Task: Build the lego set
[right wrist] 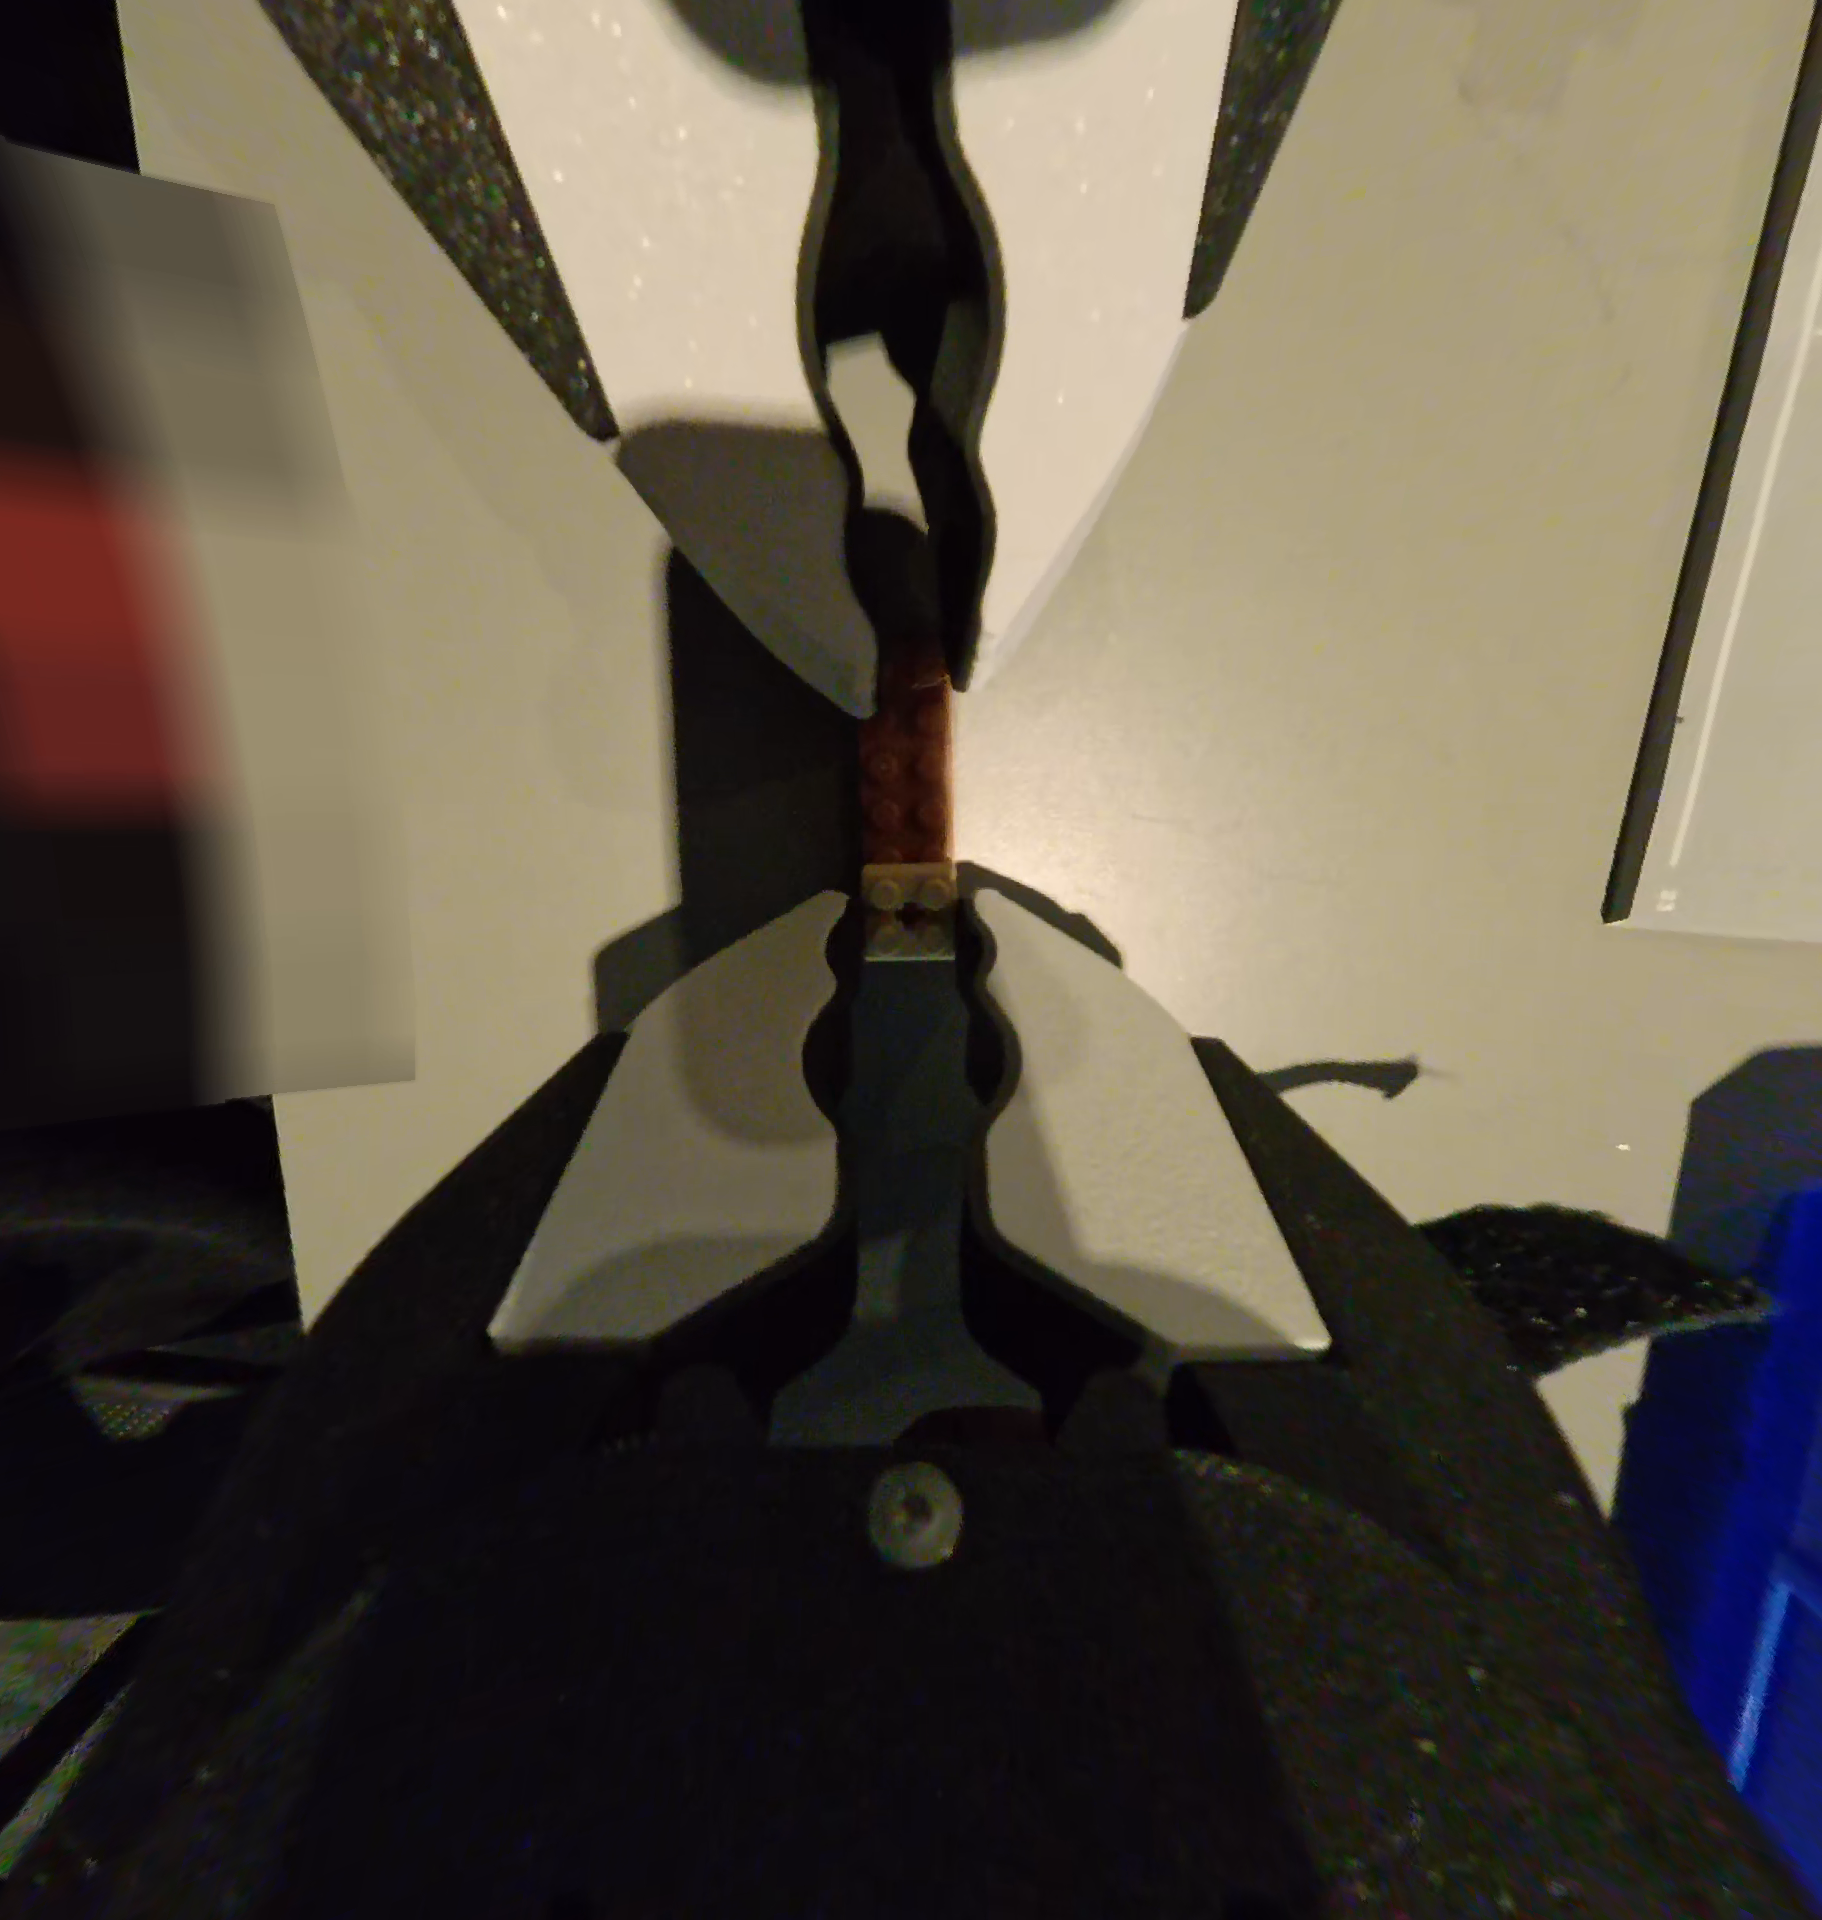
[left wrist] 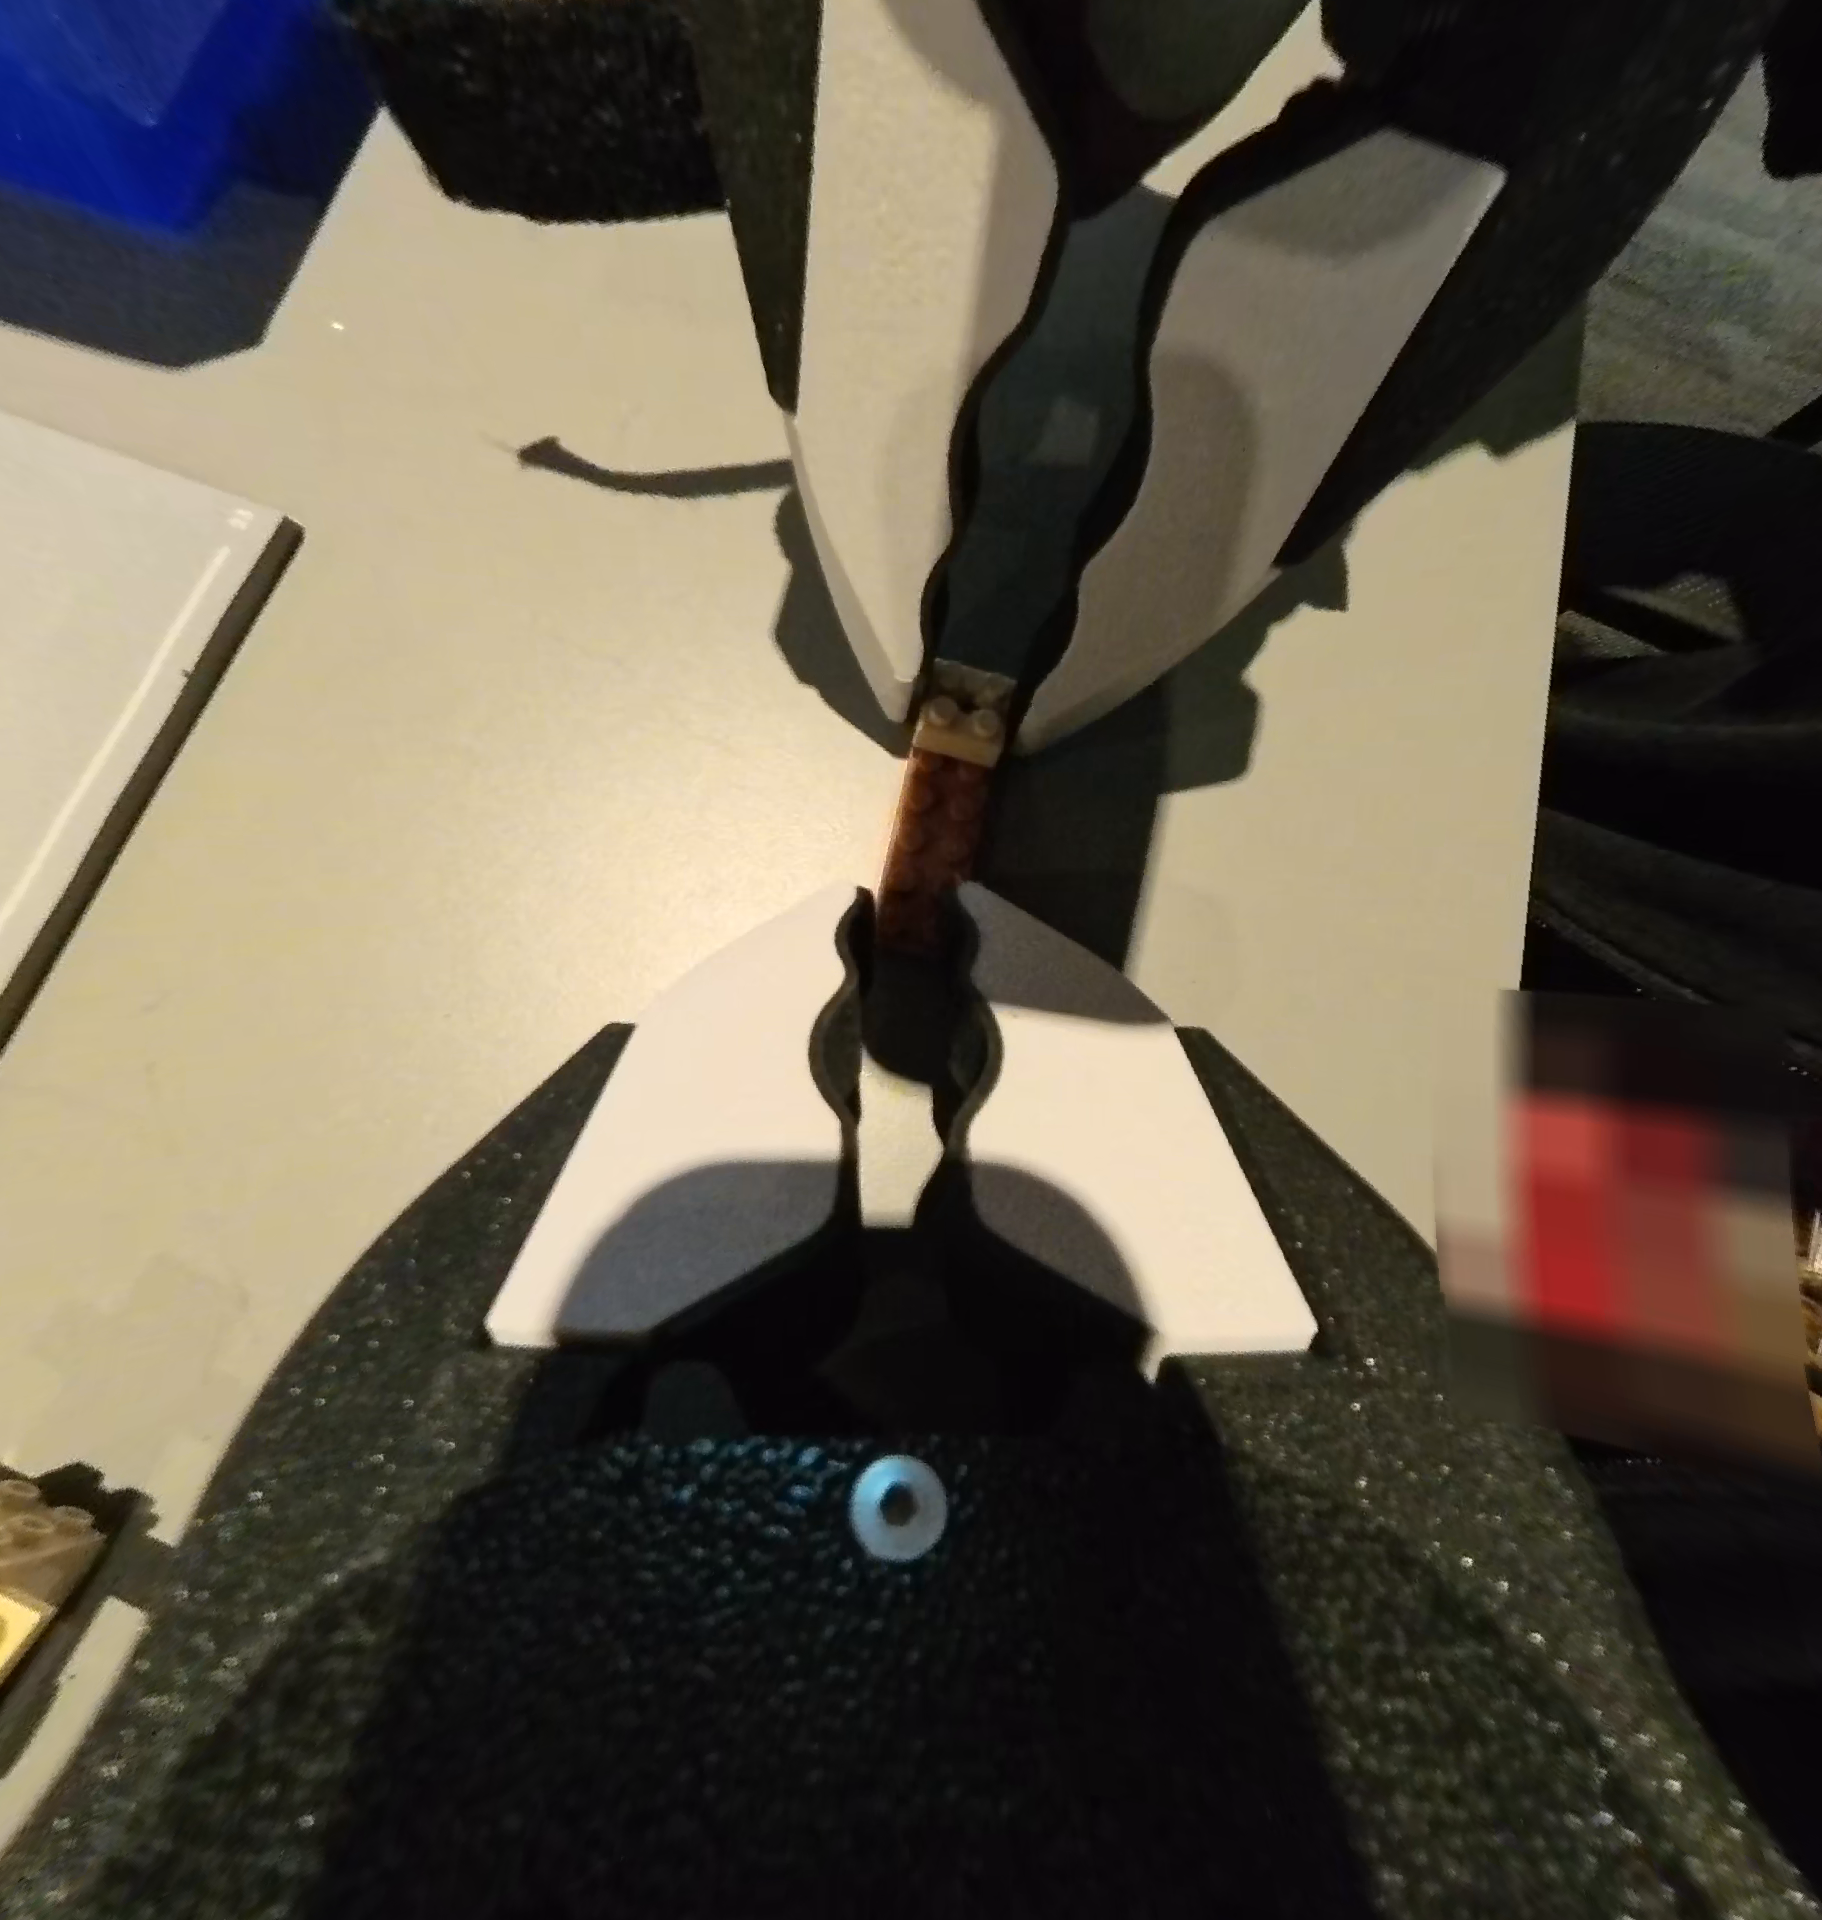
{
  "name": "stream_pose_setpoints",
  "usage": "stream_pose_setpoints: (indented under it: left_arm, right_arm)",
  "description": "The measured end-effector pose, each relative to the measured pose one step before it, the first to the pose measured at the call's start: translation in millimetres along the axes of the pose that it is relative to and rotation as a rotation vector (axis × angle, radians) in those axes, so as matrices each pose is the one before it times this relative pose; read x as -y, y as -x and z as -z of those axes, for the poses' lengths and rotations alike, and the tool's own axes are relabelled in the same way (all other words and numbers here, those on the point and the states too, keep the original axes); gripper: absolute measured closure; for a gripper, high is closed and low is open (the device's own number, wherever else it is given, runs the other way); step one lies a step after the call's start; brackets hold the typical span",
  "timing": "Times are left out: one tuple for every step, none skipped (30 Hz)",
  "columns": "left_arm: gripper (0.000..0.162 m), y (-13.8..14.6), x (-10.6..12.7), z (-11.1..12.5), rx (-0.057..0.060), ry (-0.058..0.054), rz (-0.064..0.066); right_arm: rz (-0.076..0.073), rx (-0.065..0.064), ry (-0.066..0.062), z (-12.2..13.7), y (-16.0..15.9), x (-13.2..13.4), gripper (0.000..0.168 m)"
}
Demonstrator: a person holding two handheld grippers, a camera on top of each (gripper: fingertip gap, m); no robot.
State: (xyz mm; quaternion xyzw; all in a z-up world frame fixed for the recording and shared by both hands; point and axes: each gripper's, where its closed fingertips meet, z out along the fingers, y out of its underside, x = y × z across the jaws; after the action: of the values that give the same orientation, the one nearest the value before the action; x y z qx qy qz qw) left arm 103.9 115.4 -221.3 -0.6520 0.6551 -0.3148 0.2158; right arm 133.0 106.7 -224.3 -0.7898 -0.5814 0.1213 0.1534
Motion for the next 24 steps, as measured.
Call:
stream_pose_setpoints:
  left_arm:
    - [0.150, -0.03, -0.07, 0.07, -0.0003, 0.0000, -0.0002]
    - [0.150, -0.05, -0.08, 0.07, -0.0004, 0.0001, -0.0001]
    - [0.150, 0.06, 0.00, 0.02, -0.0003, 0.0000, 0.0000]
    - [0.150, -0.10, 0.04, -0.07, -0.0002, 0.0002, -0.0003]
    - [0.150, 0.04, -0.01, 0.02, -0.0003, 0.0001, 0.0002]
    - [0.150, -0.05, -0.07, 0.07, -0.0003, 0.0000, 0.0001]
    - [0.150, 0.02, 0.00, 0.00, 0.0001, 0.0000, -0.0001]
    - [0.150, 0.07, 0.00, 0.00, 0.0004, 0.0000, -0.0002]
    - [0.150, -0.04, 0.00, -0.02, 0.0004, 0.0000, -0.0001]
    - [0.150, 0.04, 0.01, 0.00, 0.0003, -0.0001, -0.0001]
    - [0.150, 0.01, 0.01, -0.01, 0.0001, -0.0001, 0.0001]
    - [0.150, -0.05, -0.08, 0.06, 0.0003, 0.0000, -0.0002]
    - [0.150, 0.03, 0.00, 0.00, 0.0002, 0.0000, -0.0001]
    - [0.150, -0.02, 0.01, -0.01, -0.0001, -0.0001, 0.0002]
    - [0.150, 0.08, 0.01, 0.01, -0.0001, 0.0000, 0.0000]
    - [0.150, -0.02, 0.00, 0.00, -0.0002, 0.0000, -0.0001]
    - [0.150, -0.06, -0.01, 0.00, -0.0004, 0.0001, 0.0002]
    - [0.150, -0.07, -0.08, 0.07, -0.0005, 0.0000, 0.0001]
    - [0.150, -0.06, -0.02, 0.01, -0.0006, 0.0001, -0.0002]
    - [0.150, 0.05, -0.01, 0.02, -0.0005, 0.0001, -0.0002]
    - [0.150, -0.08, 0.01, -0.01, -0.0004, -0.0001, 0.0003]
    - [0.150, 0.04, 0.01, 0.01, -0.0004, 0.0000, 0.0001]
    - [0.150, -0.04, 0.00, 0.00, -0.0004, 0.0000, 0.0000]
    - [0.150, 0.02, -0.05, 0.07, -0.0004, -0.0001, 0.0003]
  right_arm:
    - [-0.0017, 0.0005, -0.0038, -0.05, 0.19, 0.24, 0.151]
    - [-0.0025, 0.0000, -0.0030, 0.03, 0.07, 0.08, 0.151]
    - [-0.0025, 0.0001, -0.0028, -0.06, -0.03, 0.04, 0.151]
    - [-0.0012, 0.0002, -0.0028, 0.04, -0.01, 0.05, 0.151]
    - [-0.0003, 0.0000, -0.0026, 0.00, 0.05, 0.17, 0.151]
    - [-0.0003, -0.0001, -0.0021, -0.06, 0.04, 0.07, 0.150]
    - [0.0005, 0.0000, -0.0015, 0.04, 0.03, 0.11, 0.149]
    - [0.0013, -0.0005, -0.0007, -0.03, 0.03, 0.04, 0.149]
    - [0.0009, -0.0013, -0.0001, 0.00, -0.24, 0.01, 0.148]
    - [0.0005, -0.0014, 0.0001, -0.03, -0.18, 0.07, 0.148]
    - [0.0008, -0.0004, 0.0004, -0.02, -0.17, 0.07, 0.148]
    - [0.0013, -0.0003, 0.0009, -0.09, 0.02, -0.01, 0.147]
    - [0.0019, -0.0004, 0.0013, -0.01, 0.00, 0.06, 0.147]
    - [0.0019, -0.0005, 0.0013, -0.01, -0.01, 0.06, 0.147]
    - [0.0013, 0.0003, 0.0005, 0.00, -0.03, 0.03, 0.146]
    - [0.0005, 0.0006, 0.0000, -0.01, -0.05, 0.03, 0.146]
    - [0.0003, 0.0000, -0.0004, 0.01, -0.05, -0.04, 0.146]
    - [0.0002, -0.0001, -0.0010, 0.00, -0.08, -0.04, 0.145]
    - [-0.0004, 0.0008, -0.0020, 0.06, 0.04, 0.04, 0.144]
    - [-0.0010, 0.0017, -0.0027, -0.05, 0.08, 0.03, 0.144]
    - [-0.0013, 0.0014, -0.0032, 0.09, 0.10, -0.06, 0.143]
    - [-0.0019, 0.0007, -0.0044, 0.08, -0.11, -0.06, 0.142]
    - [-0.0031, 0.0010, -0.0067, 0.07, -0.20, -0.07, 0.141]
    - [-0.0051, 0.0036, -0.0105, 0.08, -0.06, 0.09, 0.141]
